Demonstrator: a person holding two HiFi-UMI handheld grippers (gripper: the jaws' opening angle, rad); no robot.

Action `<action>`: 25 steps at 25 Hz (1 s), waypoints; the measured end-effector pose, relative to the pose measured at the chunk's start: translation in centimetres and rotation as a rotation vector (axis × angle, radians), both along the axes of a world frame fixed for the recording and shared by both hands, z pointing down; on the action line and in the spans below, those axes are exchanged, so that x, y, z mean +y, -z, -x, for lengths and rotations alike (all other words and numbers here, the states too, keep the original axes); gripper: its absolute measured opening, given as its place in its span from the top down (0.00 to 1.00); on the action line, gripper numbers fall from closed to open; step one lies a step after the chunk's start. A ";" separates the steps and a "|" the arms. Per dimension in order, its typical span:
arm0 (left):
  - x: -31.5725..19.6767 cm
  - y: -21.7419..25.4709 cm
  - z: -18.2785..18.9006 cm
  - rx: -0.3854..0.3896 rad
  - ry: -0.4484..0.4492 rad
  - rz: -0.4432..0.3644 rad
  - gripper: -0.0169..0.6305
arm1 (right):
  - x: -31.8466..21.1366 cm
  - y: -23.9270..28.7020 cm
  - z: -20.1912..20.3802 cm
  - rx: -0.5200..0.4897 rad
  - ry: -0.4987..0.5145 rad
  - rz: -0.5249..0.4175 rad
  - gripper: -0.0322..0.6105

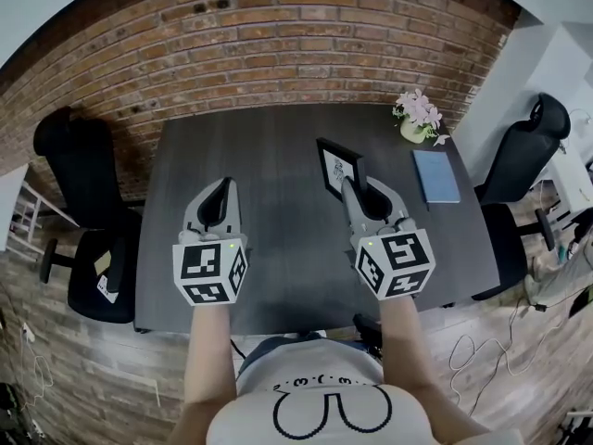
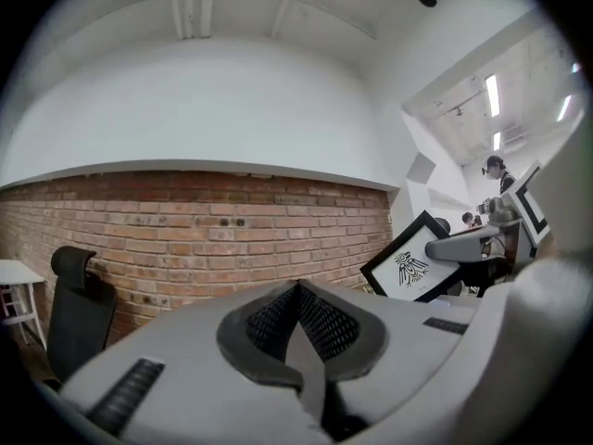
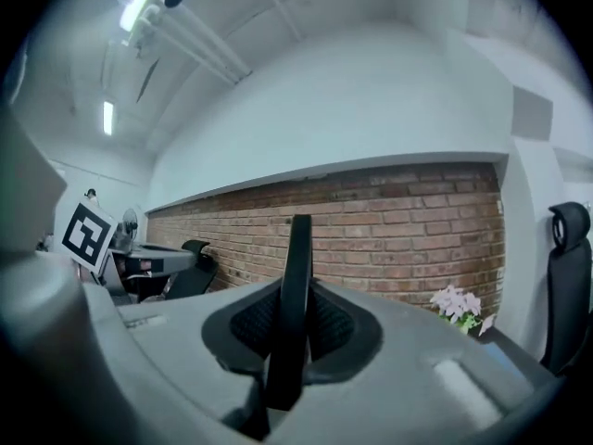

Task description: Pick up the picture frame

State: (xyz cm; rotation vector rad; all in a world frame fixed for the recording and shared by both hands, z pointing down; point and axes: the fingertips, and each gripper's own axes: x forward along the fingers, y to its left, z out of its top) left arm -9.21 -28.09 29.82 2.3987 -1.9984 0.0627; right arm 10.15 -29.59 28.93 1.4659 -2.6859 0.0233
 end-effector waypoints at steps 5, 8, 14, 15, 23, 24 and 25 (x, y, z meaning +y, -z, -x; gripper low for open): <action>0.3 3.0 -0.1 -0.026 -0.008 -0.097 0.98 | 0.6 2.4 -0.2 0.017 -0.017 -0.110 0.89; 0.6 3.9 -0.1 -0.036 -0.014 -0.121 0.98 | 1.1 3.6 -0.1 0.027 -0.019 -0.168 0.89; 0.9 6.3 -0.6 -0.059 -0.034 -0.184 0.98 | 1.8 5.3 0.1 0.044 -0.017 -0.222 0.89; 1.0 6.5 -0.7 -0.062 -0.038 -0.186 0.98 | 1.9 5.5 0.1 0.043 -0.017 -0.227 0.89; 1.2 7.2 -1.2 -0.064 -0.043 -0.209 0.98 | 2.5 6.5 -0.1 0.045 -0.016 -0.255 0.89; 1.3 7.3 -1.1 -0.065 -0.041 -0.213 0.98 | 2.6 6.6 0.0 0.047 -0.015 -0.259 0.89; 1.3 7.4 -1.0 -0.065 -0.040 -0.215 0.98 | 2.7 6.6 0.0 0.049 -0.014 -0.262 0.89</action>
